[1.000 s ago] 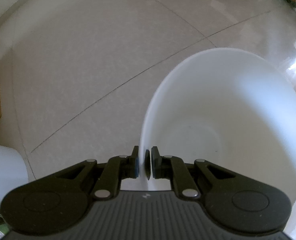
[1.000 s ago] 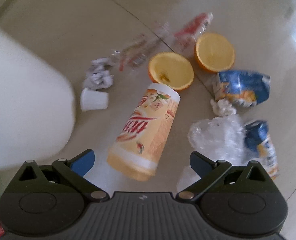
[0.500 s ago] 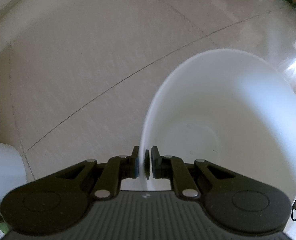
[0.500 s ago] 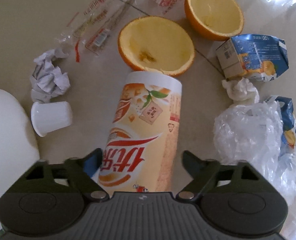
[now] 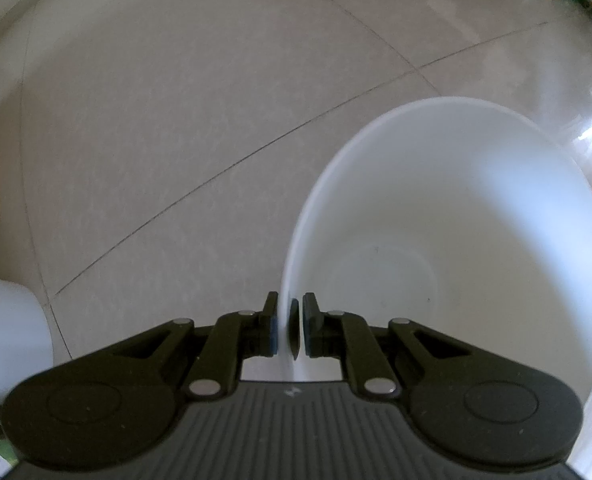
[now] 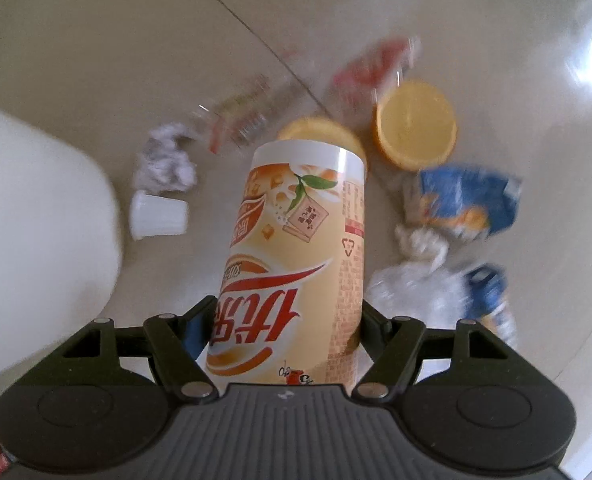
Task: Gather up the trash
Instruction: 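Grasp the cream drink bottle with the right tool and lift, then carry the bottle over the bin and open the right tool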
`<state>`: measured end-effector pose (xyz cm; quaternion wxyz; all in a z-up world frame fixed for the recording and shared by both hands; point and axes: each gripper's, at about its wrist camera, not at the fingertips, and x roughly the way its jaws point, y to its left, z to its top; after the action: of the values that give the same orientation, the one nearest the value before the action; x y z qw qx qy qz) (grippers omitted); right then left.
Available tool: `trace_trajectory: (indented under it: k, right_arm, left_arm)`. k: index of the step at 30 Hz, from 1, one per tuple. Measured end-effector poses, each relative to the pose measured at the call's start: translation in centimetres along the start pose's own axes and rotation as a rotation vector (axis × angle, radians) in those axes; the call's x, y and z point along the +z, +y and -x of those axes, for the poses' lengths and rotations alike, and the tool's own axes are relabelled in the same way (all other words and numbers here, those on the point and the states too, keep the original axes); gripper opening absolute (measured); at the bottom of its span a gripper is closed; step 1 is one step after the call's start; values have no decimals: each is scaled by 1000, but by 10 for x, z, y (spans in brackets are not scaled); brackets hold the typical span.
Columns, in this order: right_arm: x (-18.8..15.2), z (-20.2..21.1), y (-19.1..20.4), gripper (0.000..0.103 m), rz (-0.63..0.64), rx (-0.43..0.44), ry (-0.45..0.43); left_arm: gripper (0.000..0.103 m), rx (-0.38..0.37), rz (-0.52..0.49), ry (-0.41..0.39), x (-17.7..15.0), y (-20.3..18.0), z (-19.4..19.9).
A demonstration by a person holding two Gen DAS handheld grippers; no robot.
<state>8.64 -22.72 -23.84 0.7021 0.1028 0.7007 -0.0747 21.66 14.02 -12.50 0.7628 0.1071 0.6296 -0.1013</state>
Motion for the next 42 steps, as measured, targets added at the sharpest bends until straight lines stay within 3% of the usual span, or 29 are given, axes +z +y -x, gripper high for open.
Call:
trace_trajectory:
  k: [8, 14, 20, 25, 29, 31, 33, 42]
  right_arm:
    - [12, 126, 37, 77, 249, 31, -100]
    - [12, 197, 98, 77, 422, 158, -185]
    - [7, 202, 161, 77, 533, 233, -203]
    - [5, 191, 186, 77, 570, 231, -211]
    - [6, 188, 183, 78, 562, 238, -187]
    - [4, 185, 179, 91, 555, 230, -179]
    - [4, 186, 176, 94, 549, 236, -194]
    - [3, 200, 143, 95, 513, 213, -252]
  left_arm:
    - [9, -1, -6, 21, 5, -1, -3]
    - [10, -11, -3, 27, 10, 1, -6]
    - [10, -8, -17, 29, 12, 1, -8]
    - [10, -10, -8, 24, 8, 0, -9]
    - [10, -13, -7, 23, 6, 1, -9]
    - [10, -10, -9, 21, 6, 0, -8]
    - [10, -8, -4, 20, 6, 0, -8]
    - [10, -10, 8, 19, 5, 3, -6]
